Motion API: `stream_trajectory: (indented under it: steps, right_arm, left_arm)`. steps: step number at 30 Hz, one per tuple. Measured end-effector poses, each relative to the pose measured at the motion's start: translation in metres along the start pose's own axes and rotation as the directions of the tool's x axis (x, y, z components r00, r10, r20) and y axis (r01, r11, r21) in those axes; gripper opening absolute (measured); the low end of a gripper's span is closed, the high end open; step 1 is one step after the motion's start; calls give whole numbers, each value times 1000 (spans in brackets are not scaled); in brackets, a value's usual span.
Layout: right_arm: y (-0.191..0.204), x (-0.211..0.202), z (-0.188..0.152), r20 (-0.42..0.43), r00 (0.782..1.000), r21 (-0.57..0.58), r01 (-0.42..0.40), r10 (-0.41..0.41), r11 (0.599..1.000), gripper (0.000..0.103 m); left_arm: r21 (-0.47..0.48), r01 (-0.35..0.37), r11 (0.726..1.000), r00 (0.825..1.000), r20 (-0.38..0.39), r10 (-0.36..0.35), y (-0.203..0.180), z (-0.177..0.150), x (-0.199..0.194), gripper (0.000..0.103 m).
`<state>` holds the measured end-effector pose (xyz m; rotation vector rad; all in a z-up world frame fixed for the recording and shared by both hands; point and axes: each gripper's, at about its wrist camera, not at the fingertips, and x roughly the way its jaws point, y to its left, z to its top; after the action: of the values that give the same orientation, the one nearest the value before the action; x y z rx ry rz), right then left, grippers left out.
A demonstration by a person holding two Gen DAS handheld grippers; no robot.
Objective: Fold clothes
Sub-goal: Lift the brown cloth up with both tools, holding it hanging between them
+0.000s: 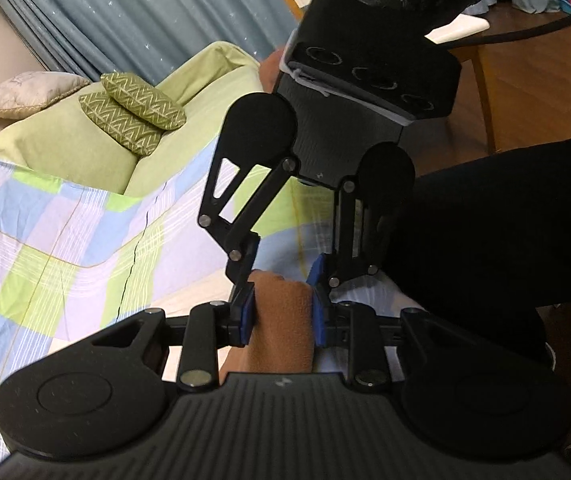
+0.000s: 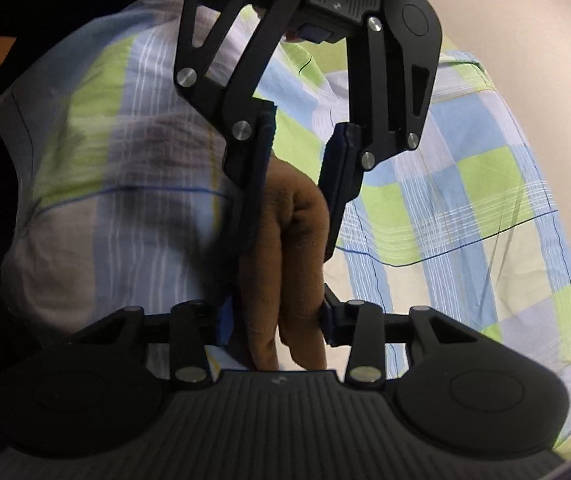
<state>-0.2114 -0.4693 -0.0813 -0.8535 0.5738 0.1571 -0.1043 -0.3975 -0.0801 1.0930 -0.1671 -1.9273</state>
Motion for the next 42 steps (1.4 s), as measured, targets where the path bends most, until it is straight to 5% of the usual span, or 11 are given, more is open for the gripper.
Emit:
stream_trajectory:
  steps: [2,4,12,17,22,27,36,42]
  right_arm:
    - [2,-2,4,-4,1000,4,-5,5,1000,31]
    - [3,-3,8,-9,1000,8,-9,10,1000,18]
    - [9,-10,24,-26,999,24,-28,29,999,13]
    - [19,-27,70,-44,999,49,-27,29,998,13]
    - [23,-43,86,-60,998,51,-26,29,998,12]
    - [23,-51,95,-87,996,47,-16,20,999,12]
    - [19,-70,114,-127,992,39,30,-24,999,12]
    - [18,-107,114,-115,987,30,114,-110,993,12]
  left_arm:
    - [-4,7,1000,1000,9,-7,0,-6,-8,33]
    - [-12,-4,1000,1000,10,4,-5,-9,-13,34]
    - [-45,-145,988,989,15,146,-21,-17,-31,45]
    - [8,-209,978,978,-21,209,-33,-29,-37,45]
    - [59,-235,970,968,-73,239,-37,-51,-28,27]
    - [37,-244,969,966,-75,246,-37,-67,-31,22]
    - [-14,-258,966,965,-61,256,-33,-40,-45,17]
    - [41,-299,953,951,-63,301,-30,0,-52,17]
